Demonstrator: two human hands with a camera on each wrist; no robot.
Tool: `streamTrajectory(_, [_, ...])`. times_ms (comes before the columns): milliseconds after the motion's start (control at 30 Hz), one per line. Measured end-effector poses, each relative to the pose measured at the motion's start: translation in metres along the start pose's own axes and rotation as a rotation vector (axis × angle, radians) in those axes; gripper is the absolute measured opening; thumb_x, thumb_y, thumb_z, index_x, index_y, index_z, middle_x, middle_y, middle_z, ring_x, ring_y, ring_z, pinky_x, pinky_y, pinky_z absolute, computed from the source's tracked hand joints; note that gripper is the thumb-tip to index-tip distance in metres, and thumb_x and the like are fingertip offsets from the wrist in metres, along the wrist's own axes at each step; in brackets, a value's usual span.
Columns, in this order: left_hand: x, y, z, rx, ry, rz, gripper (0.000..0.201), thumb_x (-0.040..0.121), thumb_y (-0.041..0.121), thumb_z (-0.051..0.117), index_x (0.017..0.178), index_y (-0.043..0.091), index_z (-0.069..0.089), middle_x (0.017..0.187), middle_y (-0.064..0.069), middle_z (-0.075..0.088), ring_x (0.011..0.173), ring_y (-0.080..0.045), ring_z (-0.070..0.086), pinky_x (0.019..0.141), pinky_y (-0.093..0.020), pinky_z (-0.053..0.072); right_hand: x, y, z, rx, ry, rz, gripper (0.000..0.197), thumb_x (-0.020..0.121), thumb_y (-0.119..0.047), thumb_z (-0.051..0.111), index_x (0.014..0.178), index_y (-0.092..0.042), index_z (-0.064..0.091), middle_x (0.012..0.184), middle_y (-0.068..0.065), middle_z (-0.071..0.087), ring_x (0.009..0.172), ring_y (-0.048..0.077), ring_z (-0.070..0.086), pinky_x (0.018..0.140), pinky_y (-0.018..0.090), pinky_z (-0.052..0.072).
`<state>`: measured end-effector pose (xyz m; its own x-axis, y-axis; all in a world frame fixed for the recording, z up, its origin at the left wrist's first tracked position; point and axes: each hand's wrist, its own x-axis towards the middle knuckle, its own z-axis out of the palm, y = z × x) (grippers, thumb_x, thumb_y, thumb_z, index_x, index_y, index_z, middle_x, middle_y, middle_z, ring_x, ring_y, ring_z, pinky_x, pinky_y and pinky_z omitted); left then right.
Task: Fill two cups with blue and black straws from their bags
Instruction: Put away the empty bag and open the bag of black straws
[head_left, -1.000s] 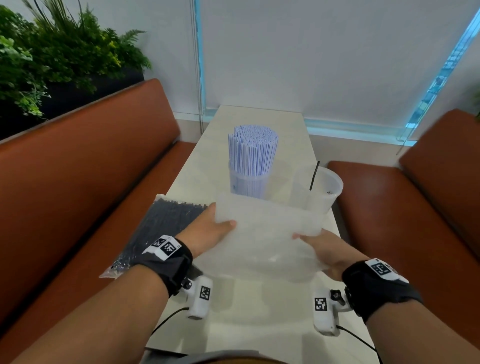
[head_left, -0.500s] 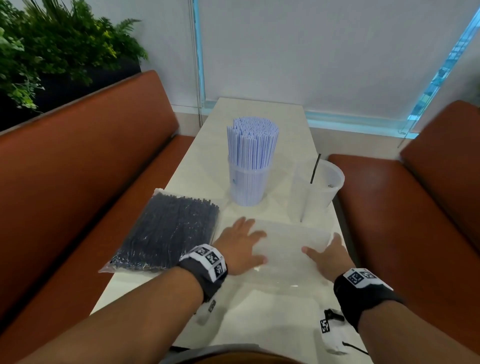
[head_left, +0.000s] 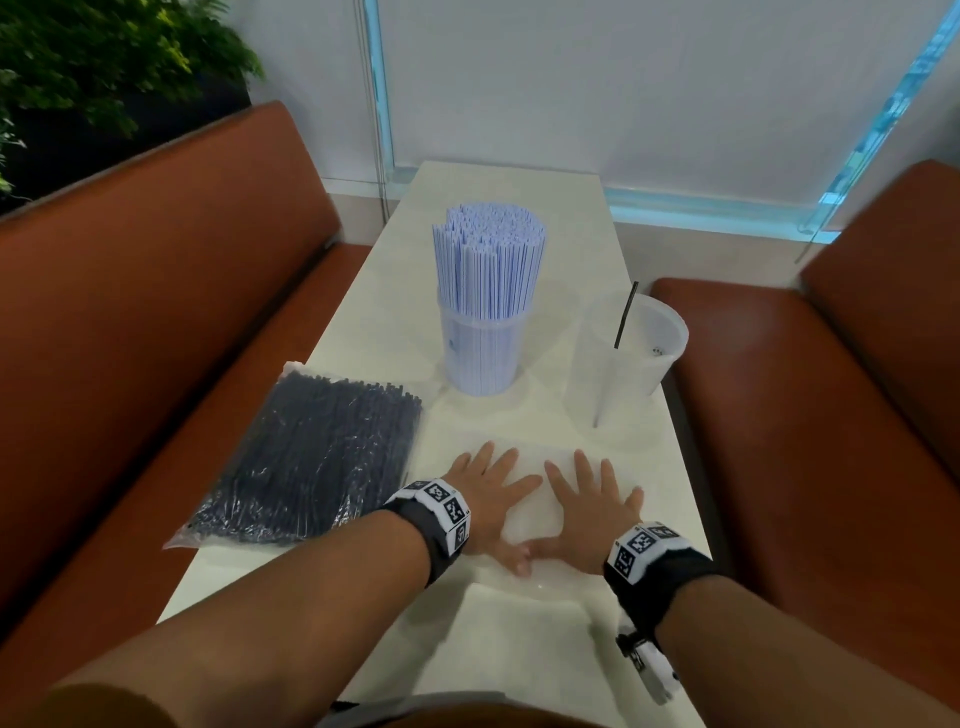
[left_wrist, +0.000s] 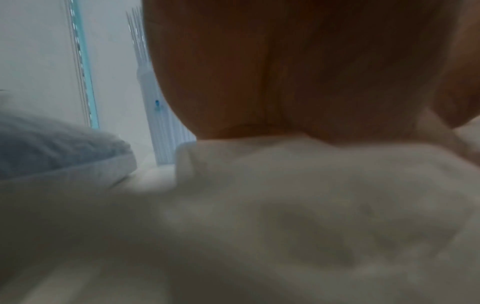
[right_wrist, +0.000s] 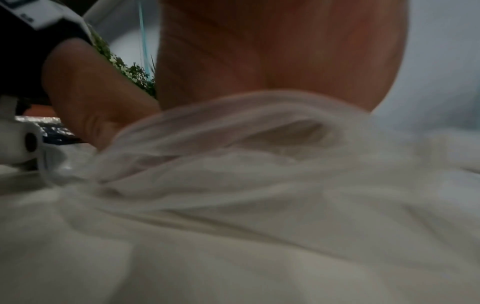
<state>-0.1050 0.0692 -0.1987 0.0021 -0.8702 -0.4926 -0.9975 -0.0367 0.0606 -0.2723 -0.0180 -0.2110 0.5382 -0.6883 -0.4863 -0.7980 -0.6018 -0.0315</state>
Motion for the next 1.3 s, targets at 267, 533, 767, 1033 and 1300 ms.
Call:
streamTrajectory(267, [0.001, 0.003, 0.026, -0.015, 0.047, -0.01, 0.122, 0.066, 0.096, 0.045, 0.155, 0.043, -0.018, 0.163, -0.004, -0.033, 0.147, -0.035, -0.034, 0.118, -0.062, -0.013, 0.007, 0.021, 0.008, -0.092, -0.089, -0.105, 0.143, 0.046, -0.098, 0.054, 0.148, -0.044, -0.031, 0.159, 0.0, -0.04, 0.147, 0.036, -0.032, 0.114, 0.07, -0.009])
streamTrajectory(533, [-0.023, 0.015, 0.05, -0.061, 0.018, -0.001, 0.125, 0.064, 0.097, 0.047, 0.154, 0.04, -0.021, 0.161, -0.006, -0.035, 0.145, -0.037, -0.036, 0.115, -0.065, -0.015, -0.023, 0.016, 0.017, -0.101, -0.144, -0.156, 0.148, 0.042, -0.095, 0.058, 0.14, -0.045, -0.042, 0.153, -0.002, -0.048, 0.144, 0.035, -0.038, 0.113, 0.07, -0.012])
streamTrajectory(767, [-0.042, 0.0, 0.007, -0.345, 0.093, 0.008, 0.103, 0.075, 0.082, 0.061, 0.157, 0.032, 0.023, 0.168, -0.006, 0.007, 0.154, -0.028, 0.004, 0.123, -0.051, 0.011, -0.026, -0.011, -0.053, -0.073, -0.24, -0.111, 0.14, 0.046, -0.092, 0.066, 0.16, -0.038, 0.005, 0.168, -0.002, -0.013, 0.155, 0.026, -0.006, 0.12, 0.06, 0.004])
streamTrajectory(1033, [-0.103, -0.117, -0.042, -0.586, 0.521, -0.382, 0.054, 0.094, 0.059, 0.056, 0.137, 0.026, 0.055, 0.143, -0.005, 0.047, 0.135, -0.028, 0.039, 0.108, -0.044, 0.039, 0.004, -0.129, -0.101, 0.608, -0.062, -0.249, 0.105, 0.078, -0.081, 0.058, 0.157, -0.016, 0.03, 0.163, 0.004, 0.03, 0.145, 0.022, 0.036, 0.115, 0.035, 0.031])
streamTrajectory(1300, [-0.117, -0.193, 0.006, -0.714, 0.375, -0.888, 0.102, 0.076, 0.08, 0.061, 0.155, 0.026, 0.025, 0.153, -0.019, 0.034, 0.139, -0.042, 0.037, 0.112, -0.054, 0.036, 0.026, -0.205, -0.078, 0.87, -0.165, -0.027, 0.064, 0.086, -0.066, 0.065, 0.108, -0.006, 0.062, 0.12, 0.005, 0.063, 0.101, 0.026, 0.066, 0.081, 0.038, 0.061])
